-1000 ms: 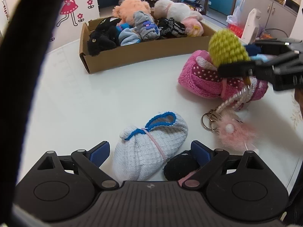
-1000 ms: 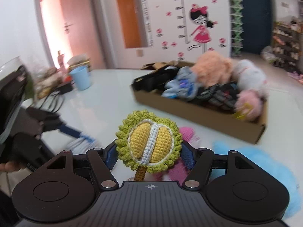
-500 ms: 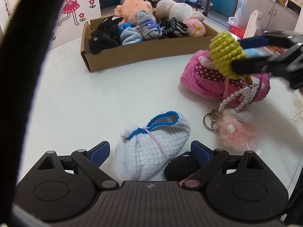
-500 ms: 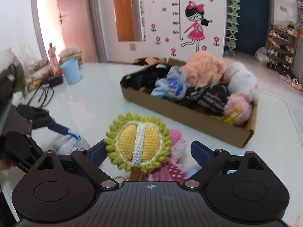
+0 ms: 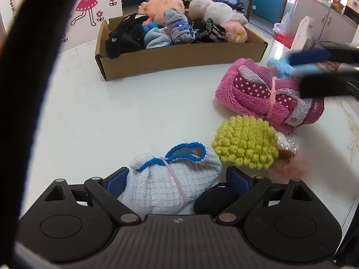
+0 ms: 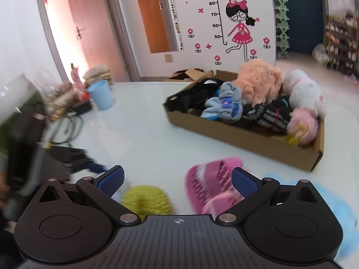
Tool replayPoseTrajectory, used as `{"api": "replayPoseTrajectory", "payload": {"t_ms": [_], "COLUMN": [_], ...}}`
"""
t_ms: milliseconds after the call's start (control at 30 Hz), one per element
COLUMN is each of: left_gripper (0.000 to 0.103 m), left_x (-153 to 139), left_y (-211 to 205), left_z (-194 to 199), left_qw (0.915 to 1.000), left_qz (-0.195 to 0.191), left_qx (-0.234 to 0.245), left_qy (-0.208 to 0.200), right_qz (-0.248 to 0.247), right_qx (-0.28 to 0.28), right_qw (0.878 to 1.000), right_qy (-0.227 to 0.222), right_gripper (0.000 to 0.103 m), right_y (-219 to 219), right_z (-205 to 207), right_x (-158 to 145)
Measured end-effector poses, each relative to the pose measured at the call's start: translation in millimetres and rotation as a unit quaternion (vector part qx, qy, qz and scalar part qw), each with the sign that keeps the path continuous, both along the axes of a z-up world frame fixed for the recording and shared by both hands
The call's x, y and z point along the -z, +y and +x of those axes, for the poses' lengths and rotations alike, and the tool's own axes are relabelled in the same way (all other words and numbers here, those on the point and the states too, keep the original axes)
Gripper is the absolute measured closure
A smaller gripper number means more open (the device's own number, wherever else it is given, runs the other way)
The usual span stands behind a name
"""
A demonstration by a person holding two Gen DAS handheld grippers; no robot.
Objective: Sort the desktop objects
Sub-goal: 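Lower the yellow-green plush onto the table and open the right gripper, then move the right gripper to the pink pompom keychain and grasp it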
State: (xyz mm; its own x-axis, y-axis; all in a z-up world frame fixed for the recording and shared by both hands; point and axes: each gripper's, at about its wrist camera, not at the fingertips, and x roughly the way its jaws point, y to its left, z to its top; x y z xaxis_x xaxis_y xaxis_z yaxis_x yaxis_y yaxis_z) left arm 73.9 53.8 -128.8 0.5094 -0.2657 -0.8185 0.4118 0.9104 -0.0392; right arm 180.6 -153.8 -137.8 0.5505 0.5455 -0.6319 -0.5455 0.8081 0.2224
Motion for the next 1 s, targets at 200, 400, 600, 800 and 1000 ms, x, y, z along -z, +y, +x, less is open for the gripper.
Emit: {"api": "replayPoseTrajectory", "payload": {"t_ms": [200, 400, 600, 800, 1000], "left_gripper": [0.012, 0.012, 0.012, 0.012, 0.013], "left_x": [1, 1, 5, 5, 3], "left_y": [3, 4, 8, 8, 12], "left_z": [3, 2, 4, -1, -1], "left_qw": [0.9999, 0.9999, 0.9998, 0.9999, 0.9999], "left_qz": [-0.010, -0.011, -0.016, -0.010, -0.013], "left_qx": [-0.002, -0.008, -0.011, -0.003, -0.007], "left_qy": [0.001, 0.003, 0.007, -0.003, -0.002], "right_qz": [-0.031, 0.003, -0.004, -0.029, 0.052], "right_qx": [-0.019, 0.010, 0.032, 0.029, 0.006], "right_qw": [0.999, 0.997, 0.997, 0.998, 0.994], "right_qy": [0.022, 0.080, 0.063, 0.048, 0.097], "right_gripper": [0.000, 0.001, 0.005, 0.052, 0.052], "right_y": [-4, 0, 15, 20, -8], "right_z": [-66, -56, -34, -29, -36], "right_x": [32, 72, 74, 71, 49]}}
